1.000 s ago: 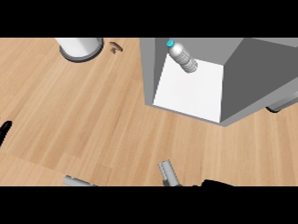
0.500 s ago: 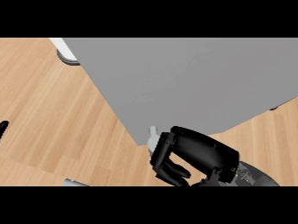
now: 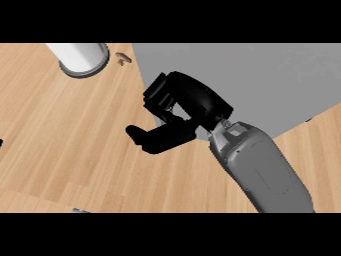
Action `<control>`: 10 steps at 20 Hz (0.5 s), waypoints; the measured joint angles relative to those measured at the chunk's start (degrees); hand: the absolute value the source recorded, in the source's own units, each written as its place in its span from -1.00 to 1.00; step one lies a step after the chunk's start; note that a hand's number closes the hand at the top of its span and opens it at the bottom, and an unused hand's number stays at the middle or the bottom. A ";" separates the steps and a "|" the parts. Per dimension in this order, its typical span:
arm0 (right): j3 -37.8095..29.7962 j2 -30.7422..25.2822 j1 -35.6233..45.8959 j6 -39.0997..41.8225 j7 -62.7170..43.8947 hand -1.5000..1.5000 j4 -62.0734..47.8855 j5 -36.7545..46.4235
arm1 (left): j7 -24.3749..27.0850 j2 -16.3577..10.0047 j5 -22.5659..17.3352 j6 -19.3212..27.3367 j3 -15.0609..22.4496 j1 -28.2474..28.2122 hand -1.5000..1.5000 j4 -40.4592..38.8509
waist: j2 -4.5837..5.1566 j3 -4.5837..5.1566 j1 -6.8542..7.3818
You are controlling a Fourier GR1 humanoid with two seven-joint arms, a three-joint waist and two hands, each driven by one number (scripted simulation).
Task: Pick up the bottled water, place it into the cabinet and close the cabinet
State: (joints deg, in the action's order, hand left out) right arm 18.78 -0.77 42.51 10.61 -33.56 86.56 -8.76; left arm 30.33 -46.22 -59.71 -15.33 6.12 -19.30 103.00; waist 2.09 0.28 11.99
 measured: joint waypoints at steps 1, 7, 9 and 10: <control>-0.33 0.17 1.04 -1.47 0.16 1.00 -1.63 0.09 | 0.13 0.03 0.00 -0.35 -0.07 -0.24 -1.00 -0.17 | -0.10 -0.06 -0.18; 0.71 0.83 5.31 -8.66 1.28 1.00 -7.84 -1.40 | 0.67 0.29 -0.32 -1.55 -0.81 -0.90 -1.00 -1.19 | -0.69 -0.27 -1.29; 2.34 0.86 7.43 -10.24 2.88 -1.00 -10.06 -2.52 | 0.64 0.48 -0.38 -1.52 -0.77 -1.02 -1.00 -1.09 | -0.67 0.13 -1.18; 3.16 0.90 8.52 -11.16 3.55 -1.00 -11.13 -3.46 | 0.64 0.58 -0.46 -1.55 -0.77 -1.10 -1.00 -1.13 | -0.65 0.33 -1.05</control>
State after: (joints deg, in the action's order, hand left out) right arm 21.95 0.13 51.04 -0.54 -30.01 75.43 -12.22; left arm 30.97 -45.64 -60.17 -16.88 5.35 -20.40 101.87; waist 1.44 0.62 10.93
